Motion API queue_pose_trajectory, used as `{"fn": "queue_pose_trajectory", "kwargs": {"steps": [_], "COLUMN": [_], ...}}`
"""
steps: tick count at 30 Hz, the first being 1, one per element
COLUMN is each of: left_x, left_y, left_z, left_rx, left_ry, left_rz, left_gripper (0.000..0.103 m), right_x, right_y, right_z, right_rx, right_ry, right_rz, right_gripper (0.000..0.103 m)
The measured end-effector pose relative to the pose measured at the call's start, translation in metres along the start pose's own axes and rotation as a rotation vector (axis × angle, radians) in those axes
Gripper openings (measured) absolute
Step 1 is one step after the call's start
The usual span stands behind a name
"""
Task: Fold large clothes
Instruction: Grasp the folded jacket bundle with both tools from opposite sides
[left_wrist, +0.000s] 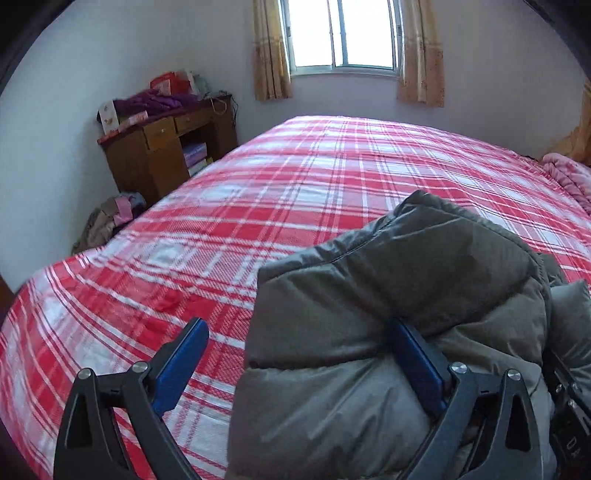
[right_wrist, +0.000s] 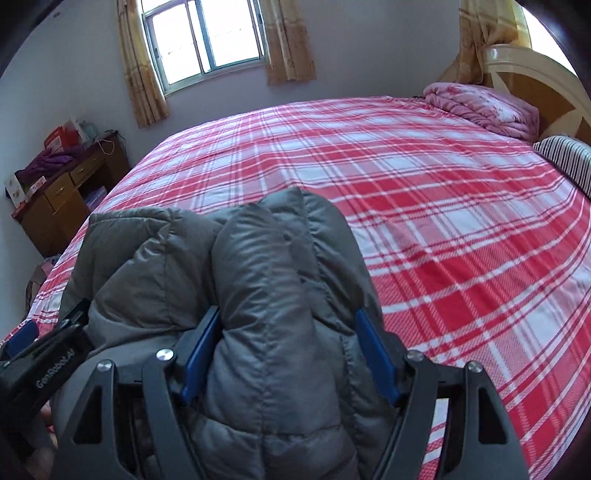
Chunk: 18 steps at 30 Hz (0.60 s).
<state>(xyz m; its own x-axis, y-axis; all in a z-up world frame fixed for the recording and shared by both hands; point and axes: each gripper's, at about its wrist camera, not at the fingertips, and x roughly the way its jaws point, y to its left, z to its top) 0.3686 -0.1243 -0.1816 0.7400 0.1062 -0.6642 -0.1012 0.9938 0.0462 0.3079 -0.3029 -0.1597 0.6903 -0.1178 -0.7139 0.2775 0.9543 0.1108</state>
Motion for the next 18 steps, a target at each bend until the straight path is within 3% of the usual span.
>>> {"fn": "queue_pose_trajectory", "kwargs": {"steps": [18], "left_x": [0.026], "left_y": [0.003], "left_z": [-0.011], "left_rx": [-0.034], "left_ry": [0.054], "left_rz": [-0.025], "left_gripper": [0.102], "right_x": [0.025], "right_y": [-0.011], "right_z": [-0.017], "right_rx": [0.051], "right_ry": [0.038], "right_rz": [0.061], "right_gripper": [0.078]}}
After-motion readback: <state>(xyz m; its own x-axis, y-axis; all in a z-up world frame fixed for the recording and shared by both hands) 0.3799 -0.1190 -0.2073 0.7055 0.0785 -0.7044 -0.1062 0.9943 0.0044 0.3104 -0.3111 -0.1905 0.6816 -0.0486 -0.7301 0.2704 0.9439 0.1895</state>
